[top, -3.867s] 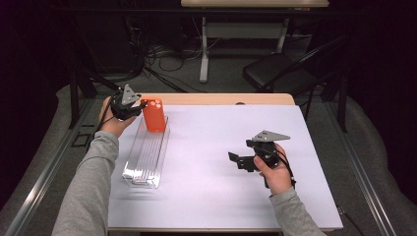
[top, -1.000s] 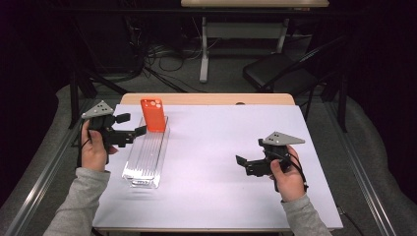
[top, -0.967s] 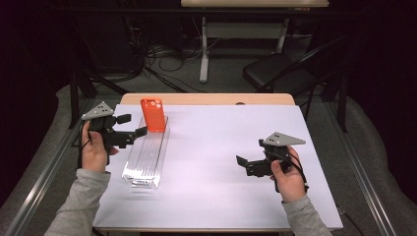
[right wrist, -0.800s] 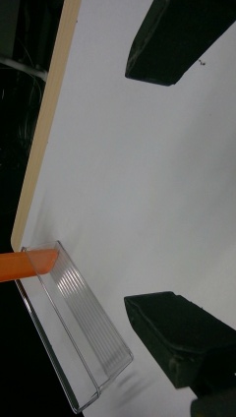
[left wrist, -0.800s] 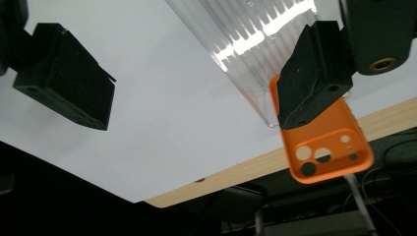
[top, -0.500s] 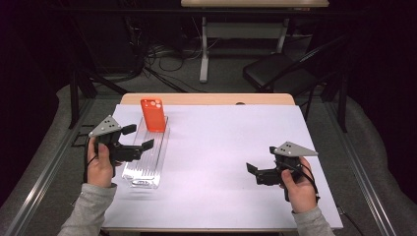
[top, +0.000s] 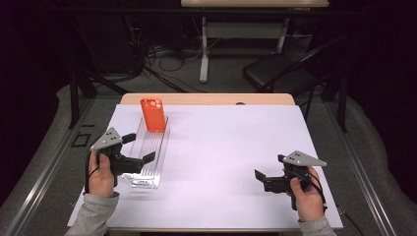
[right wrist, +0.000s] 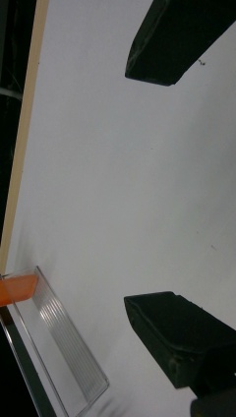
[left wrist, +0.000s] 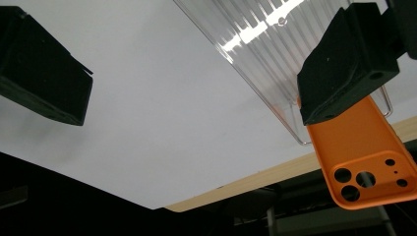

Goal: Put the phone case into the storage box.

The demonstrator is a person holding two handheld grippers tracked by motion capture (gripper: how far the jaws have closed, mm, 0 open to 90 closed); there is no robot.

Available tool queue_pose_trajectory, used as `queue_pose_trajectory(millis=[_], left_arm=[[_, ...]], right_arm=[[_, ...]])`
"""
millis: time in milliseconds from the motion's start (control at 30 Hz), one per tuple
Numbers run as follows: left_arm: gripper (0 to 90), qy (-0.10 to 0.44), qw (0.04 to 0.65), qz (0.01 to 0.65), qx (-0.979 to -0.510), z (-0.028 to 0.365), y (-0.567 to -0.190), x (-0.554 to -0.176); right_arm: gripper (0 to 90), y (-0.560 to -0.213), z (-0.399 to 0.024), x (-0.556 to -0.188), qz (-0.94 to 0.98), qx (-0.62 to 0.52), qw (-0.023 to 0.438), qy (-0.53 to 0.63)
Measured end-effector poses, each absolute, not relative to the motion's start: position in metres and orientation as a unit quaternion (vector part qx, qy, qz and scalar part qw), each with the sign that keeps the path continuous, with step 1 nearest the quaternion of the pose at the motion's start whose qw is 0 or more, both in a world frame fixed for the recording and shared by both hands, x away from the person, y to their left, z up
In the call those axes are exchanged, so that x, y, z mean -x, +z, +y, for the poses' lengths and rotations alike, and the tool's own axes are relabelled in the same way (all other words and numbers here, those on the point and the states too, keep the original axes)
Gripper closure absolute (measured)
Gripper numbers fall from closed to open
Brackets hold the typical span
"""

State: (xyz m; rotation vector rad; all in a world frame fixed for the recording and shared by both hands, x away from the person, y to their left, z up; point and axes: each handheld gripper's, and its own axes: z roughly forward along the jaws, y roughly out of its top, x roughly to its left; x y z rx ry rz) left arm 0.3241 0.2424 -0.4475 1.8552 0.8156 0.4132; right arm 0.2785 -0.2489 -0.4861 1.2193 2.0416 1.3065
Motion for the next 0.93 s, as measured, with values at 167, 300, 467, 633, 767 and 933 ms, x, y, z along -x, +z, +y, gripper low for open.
queue_pose_trajectory(millis=[167, 300, 467, 633, 767, 933], left_arm=[[0.5, 0.169, 0.511, 0.340, -0.771, 0.244, -0.455, -0.322], [0.5, 0.165, 0.513, 0.342, -0.770, 0.245, -0.459, -0.322], [0.5, 0.159, 0.513, 0.348, -0.769, 0.246, -0.465, -0.324], [0.5, 0.159, 0.512, 0.350, -0.768, 0.248, -0.466, -0.324], [0.5, 0.160, 0.512, 0.353, -0.767, 0.250, -0.467, -0.324], [0.5, 0.159, 0.511, 0.361, -0.764, 0.253, -0.467, -0.325]], right_arm=[[0.0, -0.490, -0.251, -0.277, 0.736, -0.441, 0.220, 0.465], [0.0, -0.492, -0.253, -0.277, 0.735, -0.439, 0.224, 0.465], [0.0, -0.495, -0.254, -0.276, 0.736, -0.439, 0.225, 0.464], [0.0, -0.497, -0.255, -0.276, 0.735, -0.442, 0.222, 0.464], [0.0, -0.498, -0.256, -0.277, 0.736, -0.441, 0.223, 0.463], [0.0, -0.499, -0.257, -0.277, 0.736, -0.444, 0.221, 0.461]])
